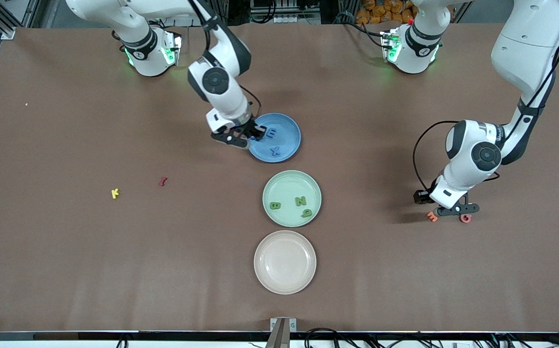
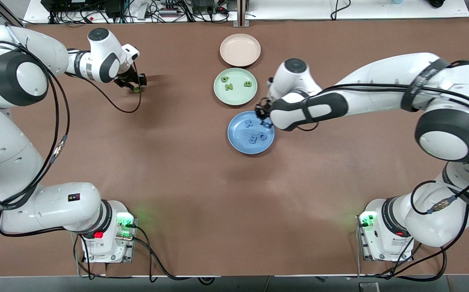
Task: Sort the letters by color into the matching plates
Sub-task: 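Place the blue 9 on the blue plate while the left gripper places green u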
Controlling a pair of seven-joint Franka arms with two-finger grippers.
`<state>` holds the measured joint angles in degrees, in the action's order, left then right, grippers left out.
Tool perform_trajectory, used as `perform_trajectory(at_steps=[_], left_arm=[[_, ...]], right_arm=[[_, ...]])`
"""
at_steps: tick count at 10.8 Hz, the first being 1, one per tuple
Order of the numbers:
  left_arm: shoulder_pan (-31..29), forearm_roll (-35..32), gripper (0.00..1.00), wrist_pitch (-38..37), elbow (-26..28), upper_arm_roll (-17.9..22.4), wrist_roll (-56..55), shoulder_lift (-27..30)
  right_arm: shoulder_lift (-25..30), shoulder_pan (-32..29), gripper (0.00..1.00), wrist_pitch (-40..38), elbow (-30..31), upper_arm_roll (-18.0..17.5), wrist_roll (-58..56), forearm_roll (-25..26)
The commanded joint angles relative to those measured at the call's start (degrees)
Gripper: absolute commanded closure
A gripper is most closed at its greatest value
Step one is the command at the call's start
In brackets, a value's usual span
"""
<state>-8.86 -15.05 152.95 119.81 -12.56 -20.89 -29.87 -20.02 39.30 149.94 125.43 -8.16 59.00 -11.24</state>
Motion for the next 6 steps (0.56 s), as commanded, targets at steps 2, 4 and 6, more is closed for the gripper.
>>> perform_trajectory(at_steps=[2,4,6], left_arm=[[1.8,-1.0,1.0,-0.4,-4.2,-7.1,-15.6,0.3],[7.7,-0.8,1.0,-0.3,-7.0,-7.5,-24.5,-1.6],[15.7,-0.7,1.0,0.0,-14.6,-7.4,-36.0,-6.0]], right_arm=[[-8.6,5.5,1.0,-0.7,-11.7,0.0,11.9,-1.2],[-10.6,6.7,0.85,-0.7,-14.3,0.0,14.0,-1.2],[-10.5,6.5,0.44,-0.7,-14.2,0.0,14.0,-1.2]])
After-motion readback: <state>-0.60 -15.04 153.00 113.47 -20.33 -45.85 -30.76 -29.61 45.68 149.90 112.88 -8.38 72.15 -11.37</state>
